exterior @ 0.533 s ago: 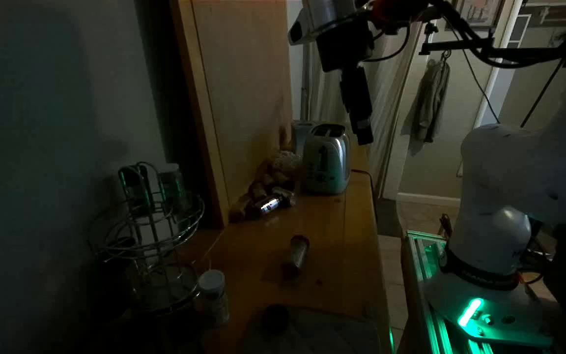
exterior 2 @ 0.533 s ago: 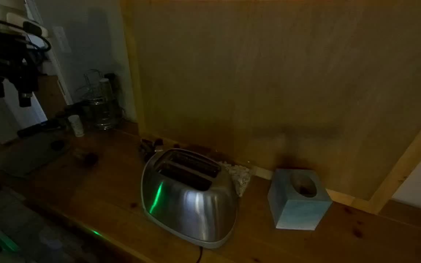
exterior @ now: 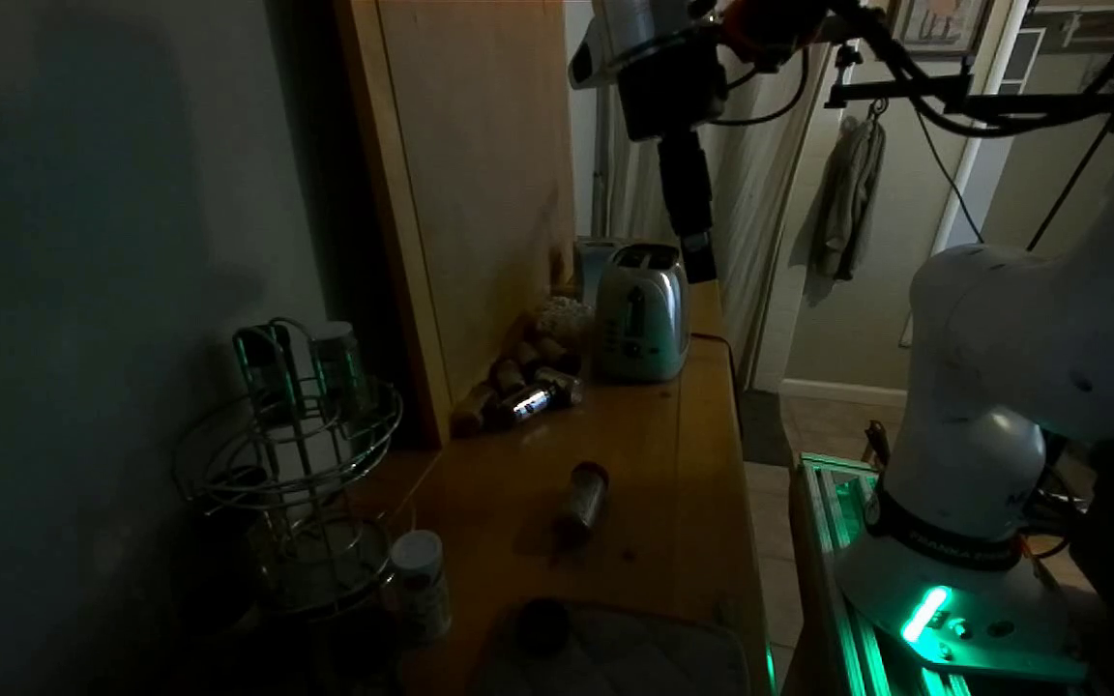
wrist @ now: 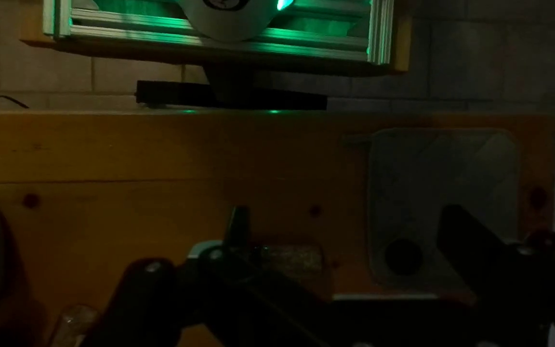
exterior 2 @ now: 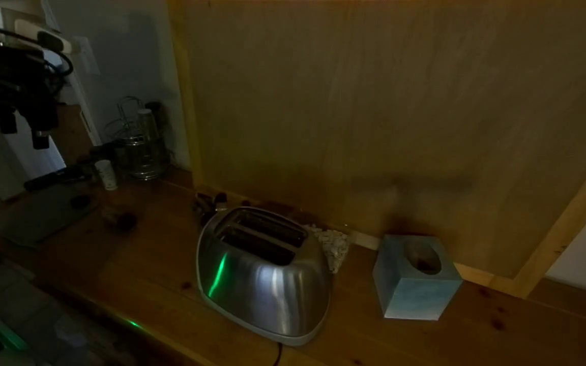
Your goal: Pick up the laying spice bottle on the counter and put it right side up on the counter
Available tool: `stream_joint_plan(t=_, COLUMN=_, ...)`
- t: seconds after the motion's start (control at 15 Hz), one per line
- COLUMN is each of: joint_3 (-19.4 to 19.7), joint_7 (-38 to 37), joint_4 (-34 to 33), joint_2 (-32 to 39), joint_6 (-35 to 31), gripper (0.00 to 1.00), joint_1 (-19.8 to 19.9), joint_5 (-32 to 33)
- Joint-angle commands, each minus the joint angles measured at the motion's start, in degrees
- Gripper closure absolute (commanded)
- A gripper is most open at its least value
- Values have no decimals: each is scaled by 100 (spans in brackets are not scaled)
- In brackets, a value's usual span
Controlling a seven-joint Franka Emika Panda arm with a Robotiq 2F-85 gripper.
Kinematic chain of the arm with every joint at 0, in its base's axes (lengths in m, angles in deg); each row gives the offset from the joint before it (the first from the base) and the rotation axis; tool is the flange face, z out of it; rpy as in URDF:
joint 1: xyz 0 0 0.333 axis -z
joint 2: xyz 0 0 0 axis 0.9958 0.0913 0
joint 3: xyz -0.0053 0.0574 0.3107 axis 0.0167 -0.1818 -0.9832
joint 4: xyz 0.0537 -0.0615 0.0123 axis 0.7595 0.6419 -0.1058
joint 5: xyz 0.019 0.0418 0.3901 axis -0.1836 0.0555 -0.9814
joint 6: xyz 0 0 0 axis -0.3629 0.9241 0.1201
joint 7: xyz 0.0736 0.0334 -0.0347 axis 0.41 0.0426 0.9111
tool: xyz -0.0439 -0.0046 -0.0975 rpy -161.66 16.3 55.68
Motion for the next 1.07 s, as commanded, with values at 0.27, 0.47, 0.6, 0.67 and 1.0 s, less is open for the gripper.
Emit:
stream_joint_plan(t=0.27, joint_3=400, joint_7=-438, joint_4=873, joint_2=61, joint_6=-1895, gripper=0, joint_1=694, joint_5=-786)
stream_joint_plan(t=0.47, joint_3=519, joint_7=-672, joint_4=1337, joint_2=200, joint_6=-2636, gripper=0, joint_1=825, joint_5=-1195)
stream_joint_plan(t=0.6, joint_3=647, joint_7=-750, joint_4=1584, joint_2=390, joint_6=-2897, gripper=0, joint_1=890, joint_5=-1503)
stream_joint_plan(t=0.67, joint_3=717, joint_7=-763, joint_4=1666, joint_2=491, joint_6=-3026, gripper=0, joint_1=907, joint_5=-1681)
stream_joint_plan(t=1.0, joint_3=725, joint_7=-787, joint_4=1812, joint_2=642, joint_6=-3196, gripper=0, joint_1=995, joint_5=-1677)
